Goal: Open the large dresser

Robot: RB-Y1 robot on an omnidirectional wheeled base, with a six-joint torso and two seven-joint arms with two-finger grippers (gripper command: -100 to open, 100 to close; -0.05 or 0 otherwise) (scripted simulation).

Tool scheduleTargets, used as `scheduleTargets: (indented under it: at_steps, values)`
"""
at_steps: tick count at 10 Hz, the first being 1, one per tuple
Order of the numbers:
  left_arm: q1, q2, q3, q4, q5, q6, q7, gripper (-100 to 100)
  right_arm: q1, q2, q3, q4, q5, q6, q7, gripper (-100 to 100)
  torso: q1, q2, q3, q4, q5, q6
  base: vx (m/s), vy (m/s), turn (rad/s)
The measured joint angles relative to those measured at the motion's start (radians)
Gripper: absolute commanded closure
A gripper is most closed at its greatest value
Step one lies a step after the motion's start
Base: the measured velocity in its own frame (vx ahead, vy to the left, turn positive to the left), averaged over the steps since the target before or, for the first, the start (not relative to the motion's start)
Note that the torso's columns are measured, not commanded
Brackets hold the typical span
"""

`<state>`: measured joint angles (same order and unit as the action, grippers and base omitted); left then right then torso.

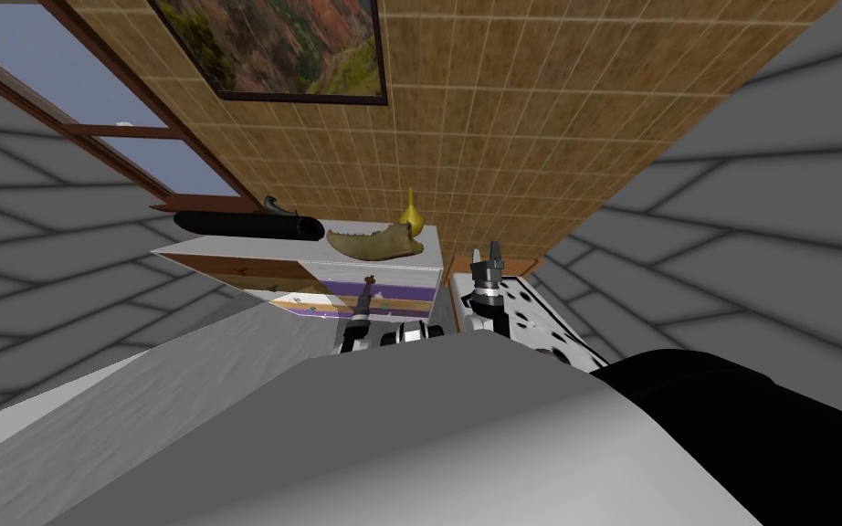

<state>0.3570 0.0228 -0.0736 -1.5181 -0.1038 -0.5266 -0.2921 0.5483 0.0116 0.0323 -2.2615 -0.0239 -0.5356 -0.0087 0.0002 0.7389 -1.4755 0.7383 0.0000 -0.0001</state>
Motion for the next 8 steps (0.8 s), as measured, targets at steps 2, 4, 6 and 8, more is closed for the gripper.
scheduleTargets:
  at_steps: [2, 4, 6, 8]
  values:
    - [-0.005, -0.054, -0.002, 0.018, 0.0, 0.0, -0.004, -100, 0.0, 0.0, 0.0, 0.0, 0.0, 0.0, 0.0, 0, 0.001, 0.0, 0.0, 0.0, 0.0, 0.0, 0.014, -0.007, -0.006]
    - [-0.006, -0.058, -0.002, 0.005, 0.0, 0.011, -0.005, -100, 0.0, 0.0, 0.0, 0.0, 0.0, 0.0, 0.0, 0, 0.001, -0.002, -0.001, -0.001, 0.0, 0.0, 0.078, 0.004, -0.019]
    - [-0.005, -0.06, -0.004, -0.015, -0.001, 0.033, -0.007, 100, 0.0, 0.0, 0.0, 0.0, 0.0, 0.0, 0.0, 0, 0.0, -0.001, -0.001, -0.001, 0.0, 0.0, -0.002, -0.003, 0.011]
    - [-0.016, -0.061, -0.004, -0.007, -0.001, 0.008, -0.007, 100, 0.0, 0.0, 0.0, 0.0, 0.0, 0.0, 0.0, 0, 0.003, -0.002, 0.0, -0.005, 0.003, 0.0, -0.078, 0.012, 0.006]
